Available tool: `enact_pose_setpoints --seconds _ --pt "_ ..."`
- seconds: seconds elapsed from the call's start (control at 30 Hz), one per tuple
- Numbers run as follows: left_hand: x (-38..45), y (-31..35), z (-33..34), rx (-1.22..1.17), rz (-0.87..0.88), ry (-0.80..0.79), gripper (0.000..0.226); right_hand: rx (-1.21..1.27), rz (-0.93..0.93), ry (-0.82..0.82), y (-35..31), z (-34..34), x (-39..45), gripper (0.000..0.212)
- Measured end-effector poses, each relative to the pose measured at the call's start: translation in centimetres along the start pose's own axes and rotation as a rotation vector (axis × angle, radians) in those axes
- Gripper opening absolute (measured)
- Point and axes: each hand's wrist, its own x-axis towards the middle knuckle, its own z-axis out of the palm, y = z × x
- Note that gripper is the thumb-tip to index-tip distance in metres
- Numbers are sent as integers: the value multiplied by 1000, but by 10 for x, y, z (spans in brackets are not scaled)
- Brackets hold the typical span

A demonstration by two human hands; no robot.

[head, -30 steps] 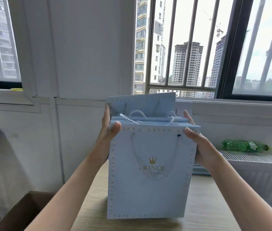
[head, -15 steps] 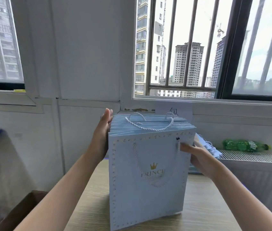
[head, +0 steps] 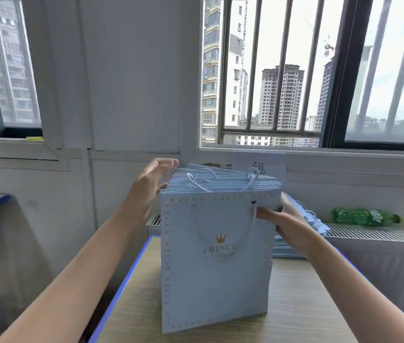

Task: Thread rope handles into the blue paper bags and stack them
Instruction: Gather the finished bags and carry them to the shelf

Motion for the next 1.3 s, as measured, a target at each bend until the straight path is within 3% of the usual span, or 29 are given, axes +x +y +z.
enact_pose_setpoints --seconds 0.13,0.2,0.37,0.6,0.73,0.87,0.93,1.0,1.07,1.13,1.23,1.3 --pt "-15 -7 3 192 29 -39 52 13 8 55 2 3 4 115" --pt "-22 -17 6 196 36 -25 54 22 -4 53 2 6 4 118" --pt "-25 -33 17 -63 58 53 46 32 4 9 2 6 -1 97" --pt "-12 -35 35 -135 54 26 45 54 -38 103 9 1 -3 82" --pt "-9 -50 31 -115 -23 2 92 85 -51 89 11 1 -4 77" --pt "-12 -85 17 -124 -119 -152 116 124 -51 45 12 -1 -8 62" --pt "-15 -91 13 -184 -161 -223 127 134 -56 23 11 -1 -10 68" --pt "-16 -91 14 -207 -127 -266 112 139 -52 8 11 -1 -11 71" --pt "-18 -88 16 -180 -108 -258 89 146 -44 4 11 -1 -12 57" --pt "-19 -87 15 -152 -95 -224 81 155 -30 0 11 0 -12 53" --pt "-26 -83 12 -169 -134 -244 94 145 -5 -21 12 1 -10 70" --pt "-31 -76 10 -173 -168 -275 73 161 13 -28 12 -1 -10 82"
